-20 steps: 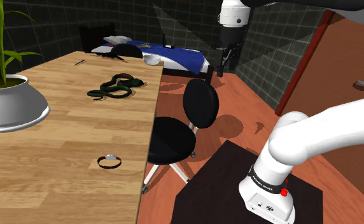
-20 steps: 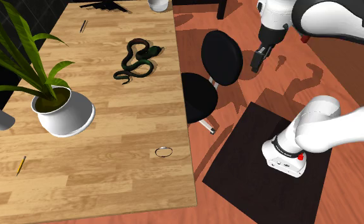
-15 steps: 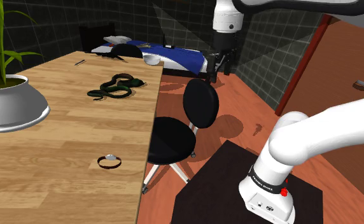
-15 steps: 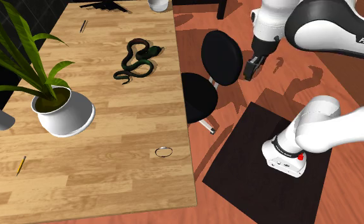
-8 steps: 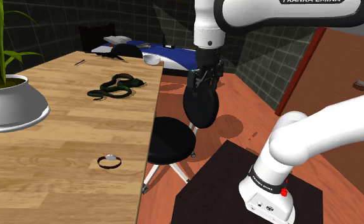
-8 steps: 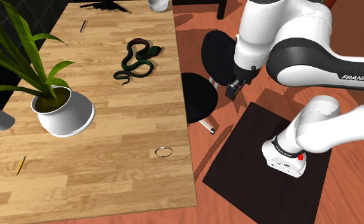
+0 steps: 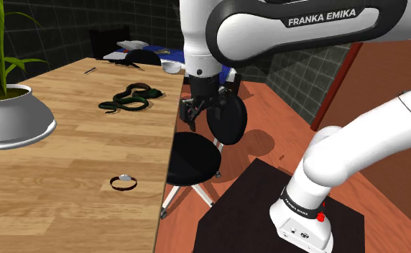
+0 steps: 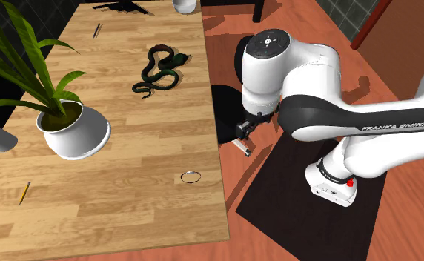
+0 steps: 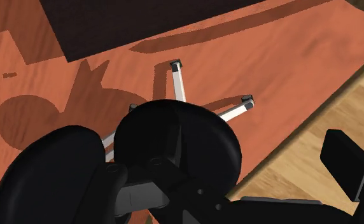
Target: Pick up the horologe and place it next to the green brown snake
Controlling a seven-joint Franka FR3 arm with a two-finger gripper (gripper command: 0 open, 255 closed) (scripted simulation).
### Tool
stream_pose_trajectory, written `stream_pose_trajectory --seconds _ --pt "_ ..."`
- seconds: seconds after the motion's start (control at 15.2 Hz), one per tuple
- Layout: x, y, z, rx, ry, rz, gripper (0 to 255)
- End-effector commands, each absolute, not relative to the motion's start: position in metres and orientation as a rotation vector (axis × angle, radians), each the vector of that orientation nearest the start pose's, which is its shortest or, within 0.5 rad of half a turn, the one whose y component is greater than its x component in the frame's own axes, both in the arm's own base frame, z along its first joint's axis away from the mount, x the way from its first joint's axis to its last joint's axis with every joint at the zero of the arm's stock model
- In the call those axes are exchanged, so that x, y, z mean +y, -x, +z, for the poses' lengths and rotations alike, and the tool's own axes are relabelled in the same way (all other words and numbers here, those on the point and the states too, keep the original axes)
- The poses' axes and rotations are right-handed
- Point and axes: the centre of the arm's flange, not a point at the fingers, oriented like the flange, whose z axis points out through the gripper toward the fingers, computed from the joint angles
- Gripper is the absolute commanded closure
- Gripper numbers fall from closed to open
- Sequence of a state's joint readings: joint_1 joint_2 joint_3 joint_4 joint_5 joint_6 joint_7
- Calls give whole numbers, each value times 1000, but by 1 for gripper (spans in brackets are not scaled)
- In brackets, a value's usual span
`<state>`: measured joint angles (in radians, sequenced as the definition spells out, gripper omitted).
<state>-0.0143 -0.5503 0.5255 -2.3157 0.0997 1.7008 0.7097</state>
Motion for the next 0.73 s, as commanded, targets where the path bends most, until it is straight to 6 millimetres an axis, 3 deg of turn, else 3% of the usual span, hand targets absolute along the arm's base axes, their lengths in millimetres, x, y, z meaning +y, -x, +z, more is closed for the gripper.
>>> stream_pose_trajectory --seconds 0.0,0.66 --pt "244 -335 493 555 3308 11 0" --pt "354 -382 427 801 3292 -34 0"
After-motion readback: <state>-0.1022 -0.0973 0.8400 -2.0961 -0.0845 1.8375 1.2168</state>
